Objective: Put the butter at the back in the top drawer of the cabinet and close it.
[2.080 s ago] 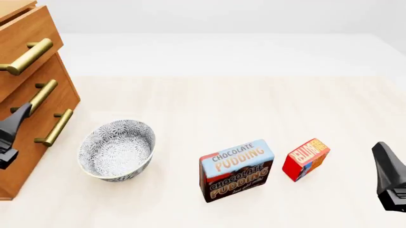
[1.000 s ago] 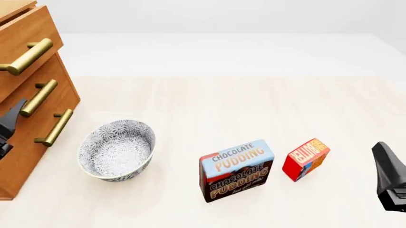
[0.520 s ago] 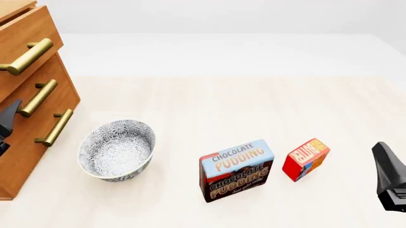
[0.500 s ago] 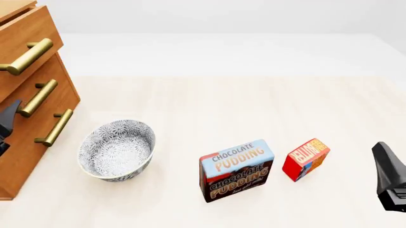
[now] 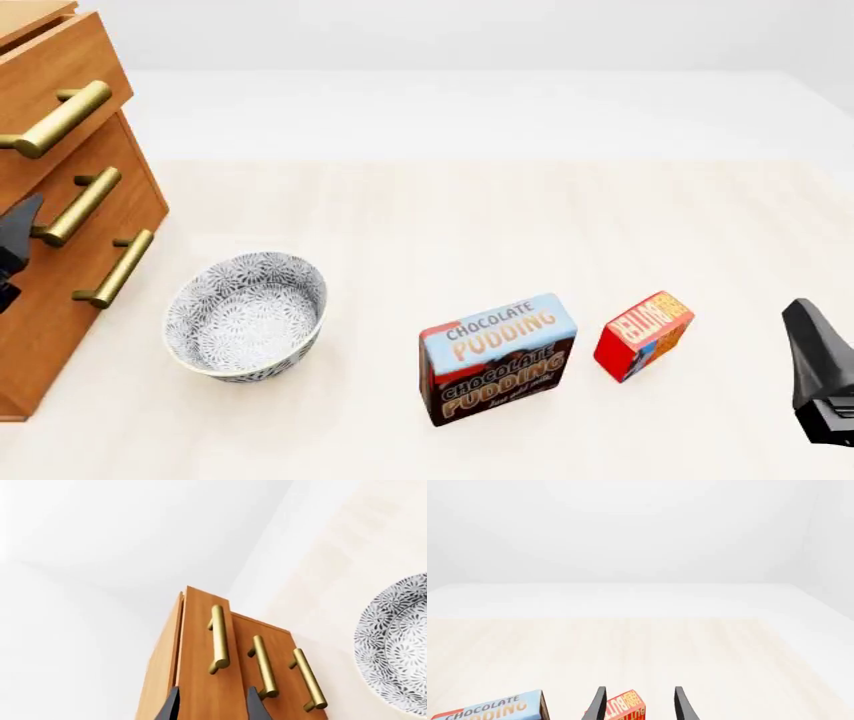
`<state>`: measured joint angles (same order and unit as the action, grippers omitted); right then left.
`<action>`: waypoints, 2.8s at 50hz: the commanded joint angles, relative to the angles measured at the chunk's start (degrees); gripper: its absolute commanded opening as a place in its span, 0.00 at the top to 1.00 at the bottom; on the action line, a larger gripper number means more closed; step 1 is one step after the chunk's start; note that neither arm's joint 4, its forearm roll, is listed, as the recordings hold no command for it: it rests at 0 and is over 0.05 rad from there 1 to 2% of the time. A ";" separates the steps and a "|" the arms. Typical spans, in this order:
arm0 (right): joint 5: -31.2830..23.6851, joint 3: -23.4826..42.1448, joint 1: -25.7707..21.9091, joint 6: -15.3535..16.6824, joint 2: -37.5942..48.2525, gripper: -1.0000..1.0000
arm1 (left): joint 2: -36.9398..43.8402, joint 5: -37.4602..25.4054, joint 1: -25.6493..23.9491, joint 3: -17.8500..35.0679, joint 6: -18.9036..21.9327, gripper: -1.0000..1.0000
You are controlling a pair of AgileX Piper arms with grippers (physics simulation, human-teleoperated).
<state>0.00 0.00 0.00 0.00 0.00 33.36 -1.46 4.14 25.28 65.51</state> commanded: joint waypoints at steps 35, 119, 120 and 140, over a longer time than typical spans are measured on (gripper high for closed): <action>0.00 0.00 0.00 0.00 0.00 0.00 | 10.78 10.23 -1.71 -0.66 4.94 0.00; 0.00 0.00 0.00 0.00 0.00 0.00 | 18.67 16.11 4.00 1.38 7.78 0.00; 0.00 0.00 0.00 0.00 0.00 0.00 | 18.77 16.16 4.00 1.39 7.74 0.00; 0.00 0.00 0.00 0.00 0.00 0.00 | 22.17 19.10 4.49 1.51 7.80 0.00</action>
<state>0.00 0.00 0.00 0.00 0.00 53.95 16.45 8.41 26.51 73.39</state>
